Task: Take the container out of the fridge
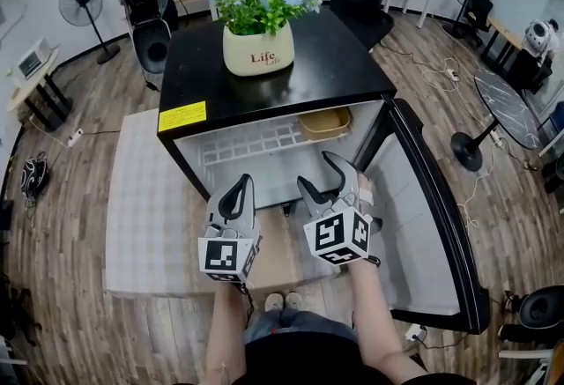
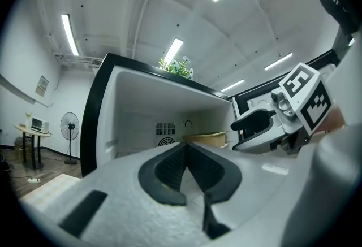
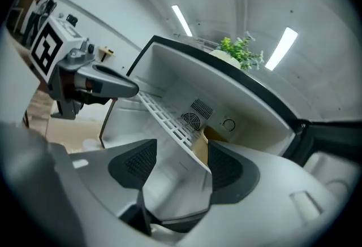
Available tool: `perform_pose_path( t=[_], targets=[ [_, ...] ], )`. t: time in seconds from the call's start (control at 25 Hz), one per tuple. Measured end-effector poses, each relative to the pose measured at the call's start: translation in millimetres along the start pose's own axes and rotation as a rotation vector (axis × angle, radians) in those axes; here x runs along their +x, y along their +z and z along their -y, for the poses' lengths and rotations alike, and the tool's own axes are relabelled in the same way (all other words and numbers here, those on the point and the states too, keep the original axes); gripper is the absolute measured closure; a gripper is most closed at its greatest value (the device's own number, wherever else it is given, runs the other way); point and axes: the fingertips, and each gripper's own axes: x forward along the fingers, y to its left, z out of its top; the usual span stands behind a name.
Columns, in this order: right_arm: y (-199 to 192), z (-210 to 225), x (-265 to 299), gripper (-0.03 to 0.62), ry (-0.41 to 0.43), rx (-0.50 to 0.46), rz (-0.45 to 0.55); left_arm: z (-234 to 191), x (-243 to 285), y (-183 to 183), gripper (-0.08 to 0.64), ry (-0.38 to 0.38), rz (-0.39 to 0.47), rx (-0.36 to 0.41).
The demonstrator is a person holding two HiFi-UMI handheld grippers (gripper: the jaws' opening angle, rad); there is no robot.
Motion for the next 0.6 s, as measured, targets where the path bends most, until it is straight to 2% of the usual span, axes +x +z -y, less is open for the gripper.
perform_pose_path(
  t=[0.28, 0.6],
  targets=[
    [-7.4, 9.3, 17.0, 0.318, 0.022, -0.381, -0.192, -2.6, 2.8, 0.1, 0.554, -0.005, 0.014, -0.016],
    [-24.3, 23.4, 38.0, 0.318, 0.042, -0.577, -0.291, -1.8, 6.5, -1.3, 0.554, -0.009, 0.017, -0.027]
  ],
)
